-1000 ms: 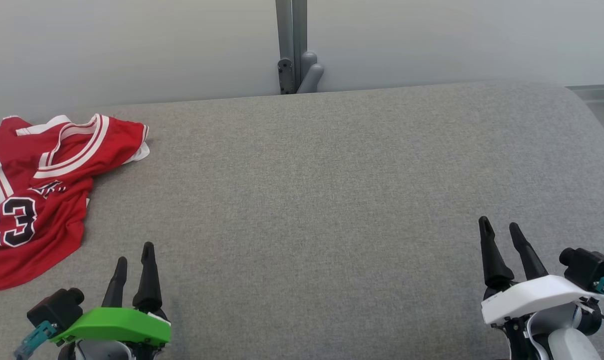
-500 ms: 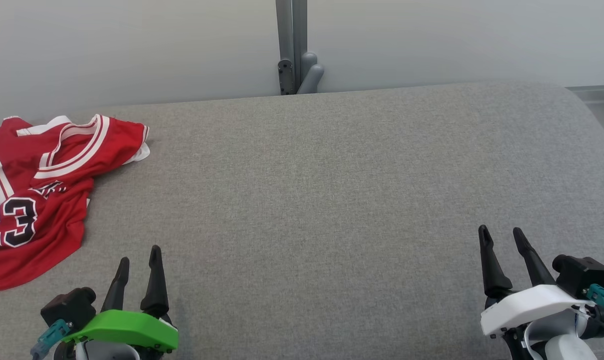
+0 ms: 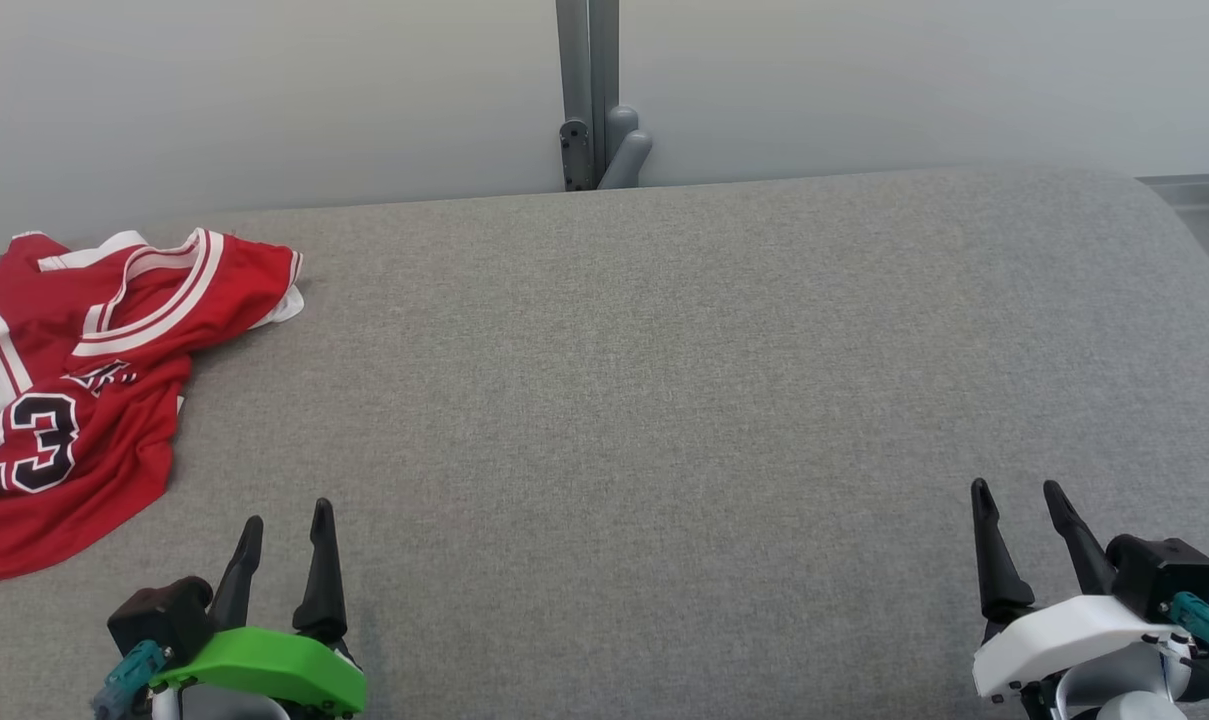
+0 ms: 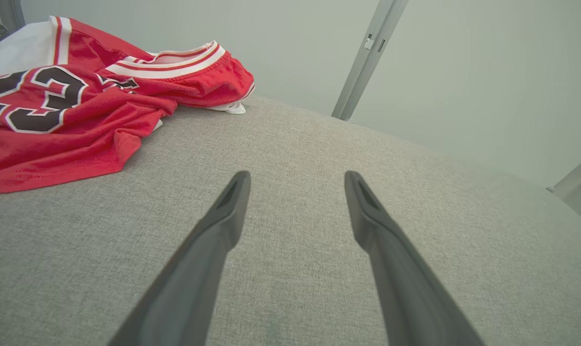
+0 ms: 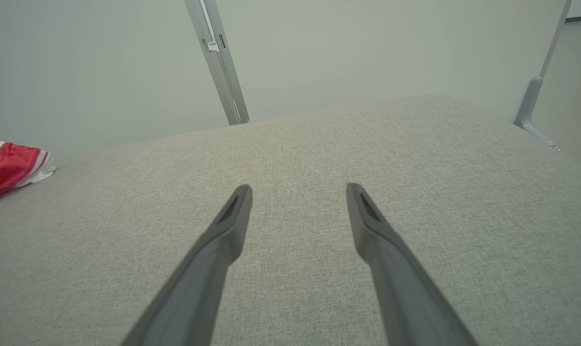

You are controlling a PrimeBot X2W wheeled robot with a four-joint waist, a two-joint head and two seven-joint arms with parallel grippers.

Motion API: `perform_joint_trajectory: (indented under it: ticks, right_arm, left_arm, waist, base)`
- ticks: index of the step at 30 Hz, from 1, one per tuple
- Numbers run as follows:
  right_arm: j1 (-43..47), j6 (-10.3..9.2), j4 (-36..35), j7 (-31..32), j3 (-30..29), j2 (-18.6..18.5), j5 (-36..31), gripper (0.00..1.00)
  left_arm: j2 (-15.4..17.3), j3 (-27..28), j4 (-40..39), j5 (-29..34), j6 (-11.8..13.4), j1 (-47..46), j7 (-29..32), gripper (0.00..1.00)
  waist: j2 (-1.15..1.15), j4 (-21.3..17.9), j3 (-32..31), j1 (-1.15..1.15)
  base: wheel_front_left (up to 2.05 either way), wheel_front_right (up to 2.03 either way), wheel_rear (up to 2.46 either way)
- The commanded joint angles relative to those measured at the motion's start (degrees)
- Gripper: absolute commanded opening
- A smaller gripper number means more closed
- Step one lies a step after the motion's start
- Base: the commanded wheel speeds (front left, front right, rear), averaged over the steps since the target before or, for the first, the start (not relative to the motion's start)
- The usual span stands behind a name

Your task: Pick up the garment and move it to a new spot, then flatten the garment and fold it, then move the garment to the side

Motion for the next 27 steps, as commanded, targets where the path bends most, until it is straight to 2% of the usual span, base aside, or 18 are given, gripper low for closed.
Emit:
perform_joint_trajectory:
  ticks: [1, 21, 27]
  right_arm:
    - [0.3, 0.02, -0.13, -0.54, -0.2, -0.26, -1.28, 1.0]
    - [0.12, 0.02, -0.66, -2.91, -0.34, -0.07, -10.06, 1.0]
    - [0.16, 0.02, -0.3, -3.54, -0.04, -0.07, -11.71, 1.0]
  left_arm:
    - [0.57, -0.11, -0.18, 1.51, -0.2, 0.41, -0.49, 1.0]
    - [0.76, -0.69, 0.85, 10.4, -0.25, 0.68, -2.96, 1.0]
    - [0.45, -0.8, 2.37, 10.3, -0.25, 0.52, -3.63, 1.0]
  waist:
    - [0.0, -0.01, -0.04, 0.0]
    - [0.0, 0.41, -0.19, 0.0]
    - [0.0, 0.45, -0.17, 0.0]
  base:
    - [0.0, 0.0, 0.0]
    - [0.0, 0.0, 0.0]
    - [0.0, 0.0, 0.0]
